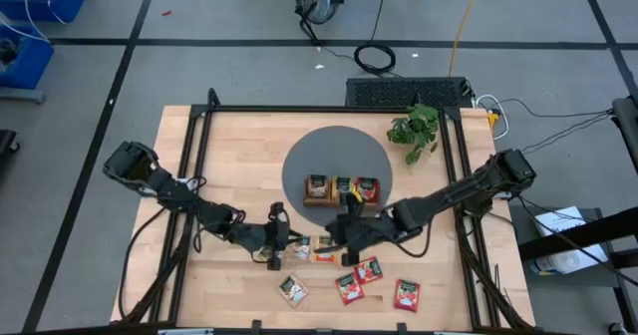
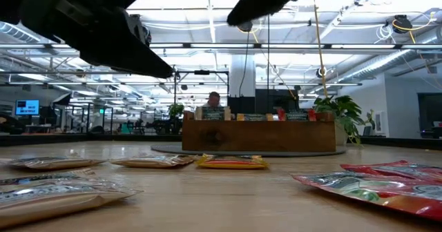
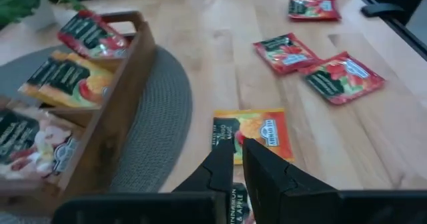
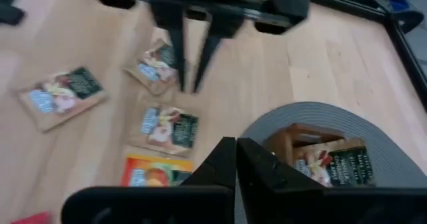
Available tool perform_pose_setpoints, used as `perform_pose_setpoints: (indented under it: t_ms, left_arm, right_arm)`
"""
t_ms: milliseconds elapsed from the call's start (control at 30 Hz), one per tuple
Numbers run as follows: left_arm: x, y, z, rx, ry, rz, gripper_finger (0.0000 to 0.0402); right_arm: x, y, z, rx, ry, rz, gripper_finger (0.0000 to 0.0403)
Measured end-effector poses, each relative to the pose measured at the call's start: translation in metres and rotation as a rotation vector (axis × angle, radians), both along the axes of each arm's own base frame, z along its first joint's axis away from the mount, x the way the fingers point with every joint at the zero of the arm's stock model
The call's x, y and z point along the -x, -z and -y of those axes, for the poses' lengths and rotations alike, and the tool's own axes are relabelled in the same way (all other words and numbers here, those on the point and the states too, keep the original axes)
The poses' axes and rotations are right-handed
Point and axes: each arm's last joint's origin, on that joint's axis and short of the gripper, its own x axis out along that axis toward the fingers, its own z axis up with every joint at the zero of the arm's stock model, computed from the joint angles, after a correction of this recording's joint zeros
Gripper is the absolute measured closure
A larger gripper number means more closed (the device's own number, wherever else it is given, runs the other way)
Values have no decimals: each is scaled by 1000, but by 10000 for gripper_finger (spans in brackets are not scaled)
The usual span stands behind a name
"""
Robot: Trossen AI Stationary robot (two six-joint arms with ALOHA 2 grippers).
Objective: Pick & Place Tea
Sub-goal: Put the red tea bag into the right slot of the wooden organizer
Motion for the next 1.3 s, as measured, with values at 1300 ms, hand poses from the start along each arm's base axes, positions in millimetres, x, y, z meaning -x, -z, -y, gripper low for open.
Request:
perform_pose_setpoints:
  t_ms: [1300]
  left_arm:
    - [-14,3,-17,183,33,2,360]
  right_arm:
    - [44,0,29,110,250,-227,403]
